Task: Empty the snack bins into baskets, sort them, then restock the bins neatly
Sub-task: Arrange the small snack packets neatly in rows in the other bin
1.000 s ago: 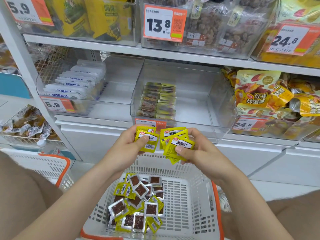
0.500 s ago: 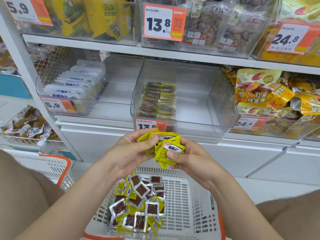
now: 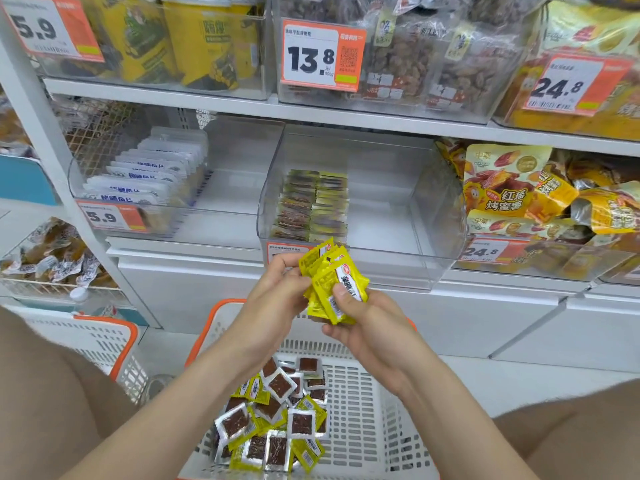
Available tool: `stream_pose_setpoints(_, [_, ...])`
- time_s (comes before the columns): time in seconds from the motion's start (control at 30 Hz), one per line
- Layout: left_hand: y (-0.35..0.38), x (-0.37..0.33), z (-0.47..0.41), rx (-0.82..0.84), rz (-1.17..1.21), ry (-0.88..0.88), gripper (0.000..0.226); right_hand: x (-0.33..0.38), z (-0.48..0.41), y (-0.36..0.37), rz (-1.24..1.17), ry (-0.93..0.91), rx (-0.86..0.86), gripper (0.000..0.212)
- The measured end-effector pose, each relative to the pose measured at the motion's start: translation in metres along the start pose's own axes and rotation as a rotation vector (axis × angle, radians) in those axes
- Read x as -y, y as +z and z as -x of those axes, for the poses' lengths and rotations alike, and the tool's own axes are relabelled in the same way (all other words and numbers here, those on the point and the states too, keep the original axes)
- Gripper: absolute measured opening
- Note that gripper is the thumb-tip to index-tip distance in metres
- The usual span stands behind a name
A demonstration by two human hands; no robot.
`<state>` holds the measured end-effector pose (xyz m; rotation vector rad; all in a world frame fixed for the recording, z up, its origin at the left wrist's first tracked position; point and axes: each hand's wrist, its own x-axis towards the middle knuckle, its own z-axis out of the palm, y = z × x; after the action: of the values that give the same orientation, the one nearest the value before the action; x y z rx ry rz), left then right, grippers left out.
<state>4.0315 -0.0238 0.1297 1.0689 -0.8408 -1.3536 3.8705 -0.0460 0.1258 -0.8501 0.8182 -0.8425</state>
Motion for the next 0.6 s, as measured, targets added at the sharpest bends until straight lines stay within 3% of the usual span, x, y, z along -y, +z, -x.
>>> stream_pose_setpoints(0.07, [0.007, 0.002, 0.005, -0.007, 0.025, 0.021, 0.040, -0.010, 0.004, 0.011, 0.052, -0.049, 0.028, 0.036])
stream_pose_setpoints(0.17, [0.016, 0.009, 0.013, -0.022, -0.027, 0.089, 0.039, -0.021, 0.004, 0.016, 0.404, -0.096, -0.017, 0.042])
stream_pose_setpoints(0.27, [0.020, 0.010, 0.014, -0.072, -0.023, 0.057, 0.026, -0.018, 0.002, 0.016, 0.668, -0.147, -0.127, 0.096])
stream_pose_setpoints(0.3, [0.019, 0.009, 0.012, -0.083, -0.036, 0.042, 0.028, -0.016, 0.001, 0.013, 0.736, -0.211, -0.151, 0.104])
stream_pose_setpoints(0.37, [0.018, 0.005, 0.009, -0.075, -0.067, 0.029, 0.037, -0.013, 0.002, 0.008, 0.858, -0.325, -0.080, 0.094])
stream_pose_setpoints(0.43, [0.016, 0.001, 0.006, -0.057, 0.029, -0.002, 0.053, -0.015, 0.002, 0.005, 0.855, -0.368, -0.036, 0.056])
stream_pose_setpoints(0.5, [0.013, -0.003, 0.005, -0.001, 0.151, -0.013, 0.062, -0.014, 0.002, 0.005, 0.626, -0.337, -0.080, 0.039])
stream_pose_setpoints(0.6, [0.013, -0.002, 0.008, 0.083, 0.061, 0.049, 0.073, -0.009, 0.004, 0.013, 0.181, -0.245, -0.057, 0.031])
